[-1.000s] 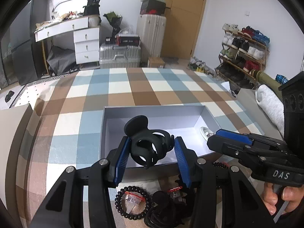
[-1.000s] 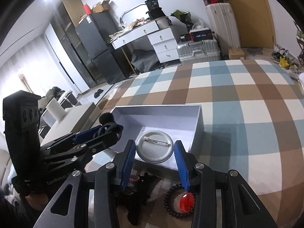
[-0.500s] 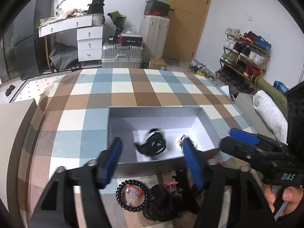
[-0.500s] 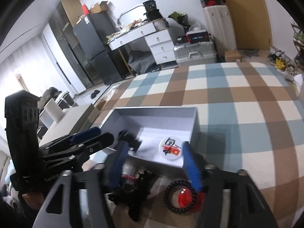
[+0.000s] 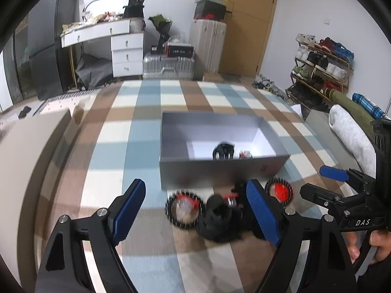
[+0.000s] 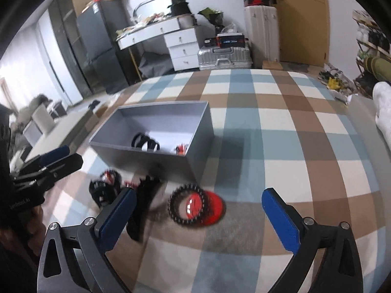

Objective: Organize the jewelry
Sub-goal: 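Move the right tool to the black coil hair tie and grasp it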

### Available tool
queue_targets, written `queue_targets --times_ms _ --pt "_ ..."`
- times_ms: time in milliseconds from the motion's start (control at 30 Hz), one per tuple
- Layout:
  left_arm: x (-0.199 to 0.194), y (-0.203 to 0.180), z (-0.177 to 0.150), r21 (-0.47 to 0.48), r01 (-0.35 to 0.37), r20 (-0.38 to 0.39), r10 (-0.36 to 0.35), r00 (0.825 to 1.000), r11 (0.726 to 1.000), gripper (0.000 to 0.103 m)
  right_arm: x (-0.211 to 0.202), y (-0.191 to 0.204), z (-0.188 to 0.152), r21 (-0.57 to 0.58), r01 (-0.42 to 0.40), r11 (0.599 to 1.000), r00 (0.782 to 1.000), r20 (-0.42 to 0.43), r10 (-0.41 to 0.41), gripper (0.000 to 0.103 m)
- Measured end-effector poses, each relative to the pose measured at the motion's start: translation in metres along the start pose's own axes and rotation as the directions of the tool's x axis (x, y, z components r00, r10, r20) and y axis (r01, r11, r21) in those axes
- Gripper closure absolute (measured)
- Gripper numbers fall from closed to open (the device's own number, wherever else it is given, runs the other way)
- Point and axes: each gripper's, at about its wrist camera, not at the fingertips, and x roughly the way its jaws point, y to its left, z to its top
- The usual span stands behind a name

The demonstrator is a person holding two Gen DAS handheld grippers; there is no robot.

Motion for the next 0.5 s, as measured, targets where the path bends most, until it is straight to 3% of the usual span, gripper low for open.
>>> queue_targets --times_ms 500 --pt "0.000 0.010 -0.025 -0.027 0.047 -0.051 -0.049 0.997 0.999 0.022 0.011 0.008 -0.019 -0.077 0.015 0.997 0.998 -0.057 -0.020 0.001"
